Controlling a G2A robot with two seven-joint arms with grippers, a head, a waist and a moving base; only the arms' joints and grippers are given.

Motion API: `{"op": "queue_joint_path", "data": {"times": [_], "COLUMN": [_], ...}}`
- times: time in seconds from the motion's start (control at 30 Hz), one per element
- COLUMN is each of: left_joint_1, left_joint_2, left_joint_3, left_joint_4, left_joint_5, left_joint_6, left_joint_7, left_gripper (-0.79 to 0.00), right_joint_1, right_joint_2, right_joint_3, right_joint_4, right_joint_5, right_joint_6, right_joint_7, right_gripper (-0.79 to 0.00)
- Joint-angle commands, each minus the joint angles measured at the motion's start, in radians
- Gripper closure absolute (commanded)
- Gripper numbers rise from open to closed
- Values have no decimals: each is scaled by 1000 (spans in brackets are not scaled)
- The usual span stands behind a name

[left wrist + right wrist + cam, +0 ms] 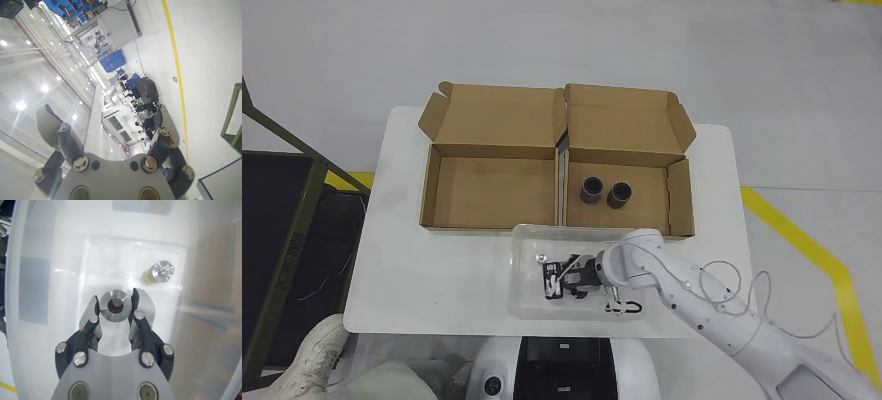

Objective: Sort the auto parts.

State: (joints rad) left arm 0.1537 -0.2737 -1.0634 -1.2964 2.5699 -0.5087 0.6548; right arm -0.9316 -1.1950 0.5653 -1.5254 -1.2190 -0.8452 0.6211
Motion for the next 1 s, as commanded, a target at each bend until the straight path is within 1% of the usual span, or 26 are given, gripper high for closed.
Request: {"op": "queue_joint_path", "data": {"times": [0.0,0.03,0.07,0.23,0.53,0.73,0.97], "left_joint_1": [0,0,0,0,0,0,0], "left_joint_2": [0,0,0,0,0,0,0], "left_joint_3": [0,0,0,0,0,0,0], "left_joint_4": [0,0,0,0,0,0,0], "left_joint_5": [0,0,0,0,0,0,0], "left_joint_6": [0,0,0,0,0,0,0], "left_joint_7": [0,0,0,0,0,0,0], "left_gripper": [-785,-785,-785,-785,-785,-785,-785], "right_joint_1": [1,0,-1,-12,-65,-100,-113], "right_joint_2": [0,0,1,12,54,74,85], "right_joint_3": [2,4,6,36,150,220,279], "right_joint_4": [-6,-9,-14,-54,-202,-299,-357], "right_joint_5": [0,0,-1,9,38,39,40], "right_joint_6": [-1,-1,-1,-5,-22,-20,-4], "right_joint_7": [-3,-4,-3,7,8,-40,-110], "right_gripper": [-145,-62,0,0,0,0,0]}}
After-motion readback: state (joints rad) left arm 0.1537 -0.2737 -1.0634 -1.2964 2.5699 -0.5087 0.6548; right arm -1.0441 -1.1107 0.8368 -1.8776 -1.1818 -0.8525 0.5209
